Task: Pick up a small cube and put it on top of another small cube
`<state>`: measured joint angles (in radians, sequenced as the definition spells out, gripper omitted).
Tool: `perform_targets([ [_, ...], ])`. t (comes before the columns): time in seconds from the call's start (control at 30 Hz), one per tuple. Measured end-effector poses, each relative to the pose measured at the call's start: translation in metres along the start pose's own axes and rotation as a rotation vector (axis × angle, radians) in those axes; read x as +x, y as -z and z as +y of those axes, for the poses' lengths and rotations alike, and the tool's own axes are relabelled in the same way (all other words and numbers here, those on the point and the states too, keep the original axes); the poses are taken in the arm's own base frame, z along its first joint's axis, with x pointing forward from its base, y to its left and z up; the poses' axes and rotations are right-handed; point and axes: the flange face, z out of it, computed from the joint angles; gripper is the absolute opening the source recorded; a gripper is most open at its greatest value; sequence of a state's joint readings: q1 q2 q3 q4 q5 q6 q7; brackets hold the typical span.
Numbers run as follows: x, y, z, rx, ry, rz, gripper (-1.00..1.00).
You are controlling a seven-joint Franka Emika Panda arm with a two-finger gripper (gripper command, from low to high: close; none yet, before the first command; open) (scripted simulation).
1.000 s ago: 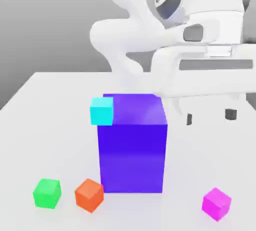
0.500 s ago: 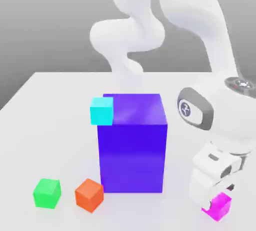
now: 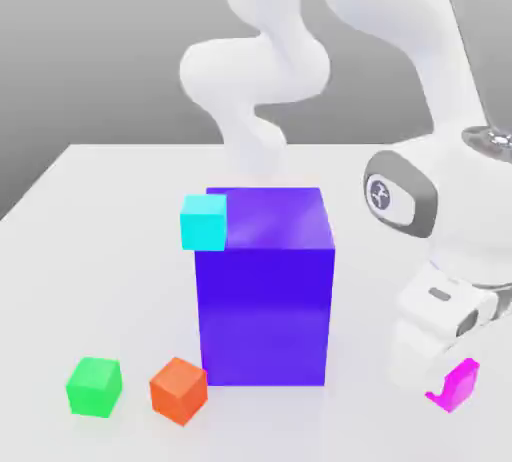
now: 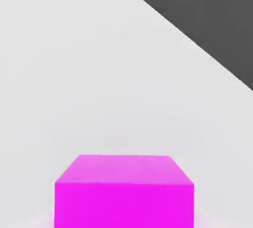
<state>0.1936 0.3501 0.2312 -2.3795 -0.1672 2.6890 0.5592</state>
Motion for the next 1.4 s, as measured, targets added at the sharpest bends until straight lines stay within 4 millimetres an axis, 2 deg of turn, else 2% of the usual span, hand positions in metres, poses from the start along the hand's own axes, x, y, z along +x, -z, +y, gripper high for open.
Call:
perform_targets([
  [0.23,0.018,-0.029,0.027,0.008,0.244,-0.082,-1.0],
  [0.43,0.036,-0.042,0.053,0.054,0.443,-0.114,-1.0],
  [0.63,0.058,-0.041,0.085,0.113,0.625,-0.095,-1.0],
  [0.83,0.085,-0.026,0.129,0.157,0.784,-0.021,-1.0],
  [1.0,0.109,-0.004,0.178,0.163,0.893,0.073,-1.0],
  [1.13,0.125,0.02,0.229,0.14,0.962,0.161,-1.0],
  [1.27,0.135,0.049,0.29,0.087,1.012,0.251,-1.0],
  [1.4,0.136,0.081,0.362,0.006,1.041,0.334,-1.0],
])
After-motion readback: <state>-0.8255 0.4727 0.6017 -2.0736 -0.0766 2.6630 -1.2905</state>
